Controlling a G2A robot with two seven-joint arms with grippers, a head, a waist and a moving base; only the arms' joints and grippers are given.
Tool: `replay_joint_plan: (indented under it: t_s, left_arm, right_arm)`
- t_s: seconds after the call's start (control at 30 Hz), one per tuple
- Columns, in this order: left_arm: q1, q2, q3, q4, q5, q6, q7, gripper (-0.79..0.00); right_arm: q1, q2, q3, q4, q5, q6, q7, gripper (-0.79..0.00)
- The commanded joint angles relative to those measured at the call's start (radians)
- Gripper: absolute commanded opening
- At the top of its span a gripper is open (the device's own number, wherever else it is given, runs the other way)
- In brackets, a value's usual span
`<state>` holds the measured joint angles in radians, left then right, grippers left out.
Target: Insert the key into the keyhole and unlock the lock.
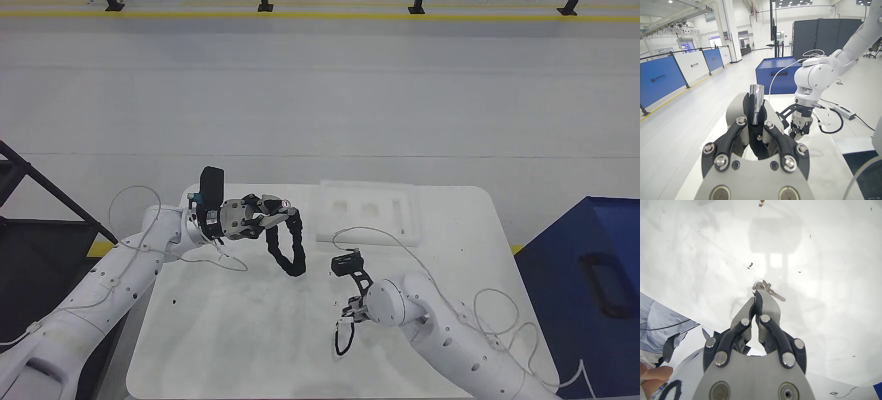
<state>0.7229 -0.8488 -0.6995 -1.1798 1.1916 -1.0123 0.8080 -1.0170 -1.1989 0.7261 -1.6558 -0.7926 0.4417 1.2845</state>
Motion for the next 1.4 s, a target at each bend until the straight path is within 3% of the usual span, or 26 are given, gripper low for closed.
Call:
replay_joint_plan:
  t_s: [0.0,0.5,1.37]
  left_arm:
    - [0.0,0.0,0.0,0.0,0.0,0.0,0.0,-0.785]
    - [0.0,0.0,0.0,0.0,0.0,0.0,0.0,-0.785]
    - [0.0,0.0,0.0,0.0,0.0,0.0,0.0,-0.785]
  right_arm:
    - [-0.004,0.0,0.009,0.013,0.015,-0.009,-0.006,-0.56]
    - [-0.006,-0.014,0.063,0.15,0.188,-0.128,-0.096,-0.57]
    - [0.027,-0.03,0.053,0.222,0.293,-0.222,-0.076,-0.588]
